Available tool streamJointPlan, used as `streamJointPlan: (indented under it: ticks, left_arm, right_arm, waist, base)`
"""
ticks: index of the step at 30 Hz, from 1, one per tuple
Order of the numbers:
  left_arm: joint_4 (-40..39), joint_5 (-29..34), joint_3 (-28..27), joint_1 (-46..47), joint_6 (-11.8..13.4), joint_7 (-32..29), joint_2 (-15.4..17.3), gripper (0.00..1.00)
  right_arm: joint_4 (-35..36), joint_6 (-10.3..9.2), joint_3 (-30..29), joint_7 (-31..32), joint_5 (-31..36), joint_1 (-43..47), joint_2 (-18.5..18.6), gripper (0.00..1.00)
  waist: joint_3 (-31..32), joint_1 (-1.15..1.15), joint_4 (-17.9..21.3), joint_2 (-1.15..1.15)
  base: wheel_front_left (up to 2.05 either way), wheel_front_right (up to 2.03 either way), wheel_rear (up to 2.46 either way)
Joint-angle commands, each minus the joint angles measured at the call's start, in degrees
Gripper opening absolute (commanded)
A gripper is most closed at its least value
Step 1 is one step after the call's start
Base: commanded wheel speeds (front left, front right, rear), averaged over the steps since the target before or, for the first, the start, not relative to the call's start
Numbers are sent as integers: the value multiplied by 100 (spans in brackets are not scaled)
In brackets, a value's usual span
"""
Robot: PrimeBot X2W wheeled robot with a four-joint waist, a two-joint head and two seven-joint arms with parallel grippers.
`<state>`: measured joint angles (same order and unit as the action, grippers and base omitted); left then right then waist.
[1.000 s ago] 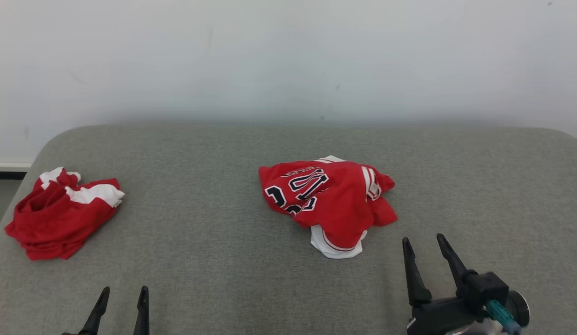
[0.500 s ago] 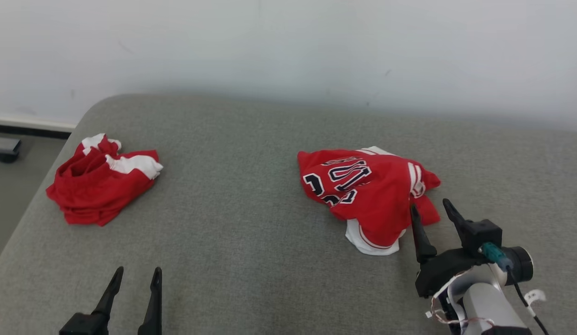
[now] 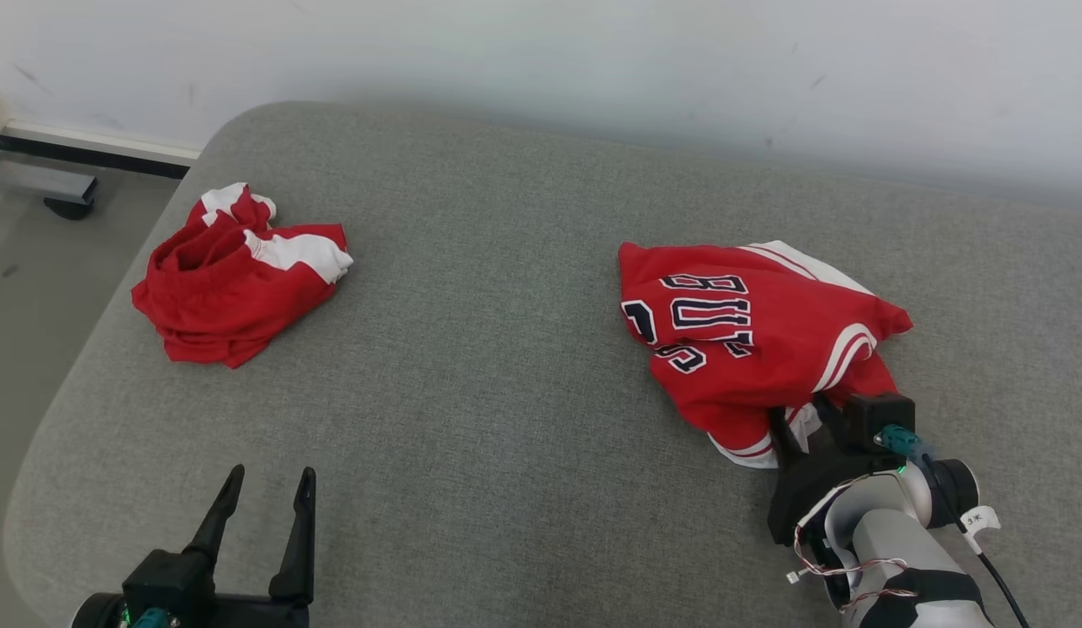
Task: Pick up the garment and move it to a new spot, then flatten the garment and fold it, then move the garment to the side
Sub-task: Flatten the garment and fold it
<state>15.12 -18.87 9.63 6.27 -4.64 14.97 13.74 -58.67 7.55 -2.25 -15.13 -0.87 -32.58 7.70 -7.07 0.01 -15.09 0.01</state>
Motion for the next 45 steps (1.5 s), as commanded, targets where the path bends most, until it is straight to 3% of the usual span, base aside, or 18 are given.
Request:
streamJointPlan:
  ticks: [1,8,22,36,37,38,39,45]
  left_arm:
    - [34,35,-50,76,-21,27,-11,100]
    - [20,69,-158,-37,-7,26,-52,100]
    - [-111,165,-357,-465,28,26,-144,100]
    - [-88,235,-319,-552,1,27,-215,100]
    - [-76,229,-334,-566,-2,27,-213,100]
    - [-60,228,-338,-589,-6,28,-211,100]
    - [-51,229,-341,-606,-8,28,-210,100]
    - [-126,267,-345,-632,40,28,-236,100]
  right_arm:
    - [-55,-12,41,-2,-81,-47,-49,0]
    - [336,-12,57,-3,-308,77,-45,0]
    - [2914,-12,27,-4,-833,1796,10,0]
    - [4911,-13,-972,844,-1501,4090,-411,0]
    - [4973,-13,-987,890,-1491,4155,-426,8]
    - [5024,-13,-1000,920,-1496,4196,-432,51]
    - [5055,-13,-1013,948,-1502,4226,-438,100]
    - [5403,-13,-977,900,-1351,4118,-457,100]
  waist:
    - [-5,-1,-7,-1]
    - [116,-1,158,-1]
    - [527,-1,943,-1]
    - [714,-1,1155,-1]
    - [733,-1,1162,-1]
    - [748,-1,1168,-1]
    - [759,-1,1170,-1]
    - [829,-1,1121,-1]
  base:
    - [0,0,0]
    - [0,0,0]
    - [0,0,0]
    - [0,0,0]
    - [0,0,0]
    - [0,0,0]
    - [0,0,0]
    - [0,0,0]
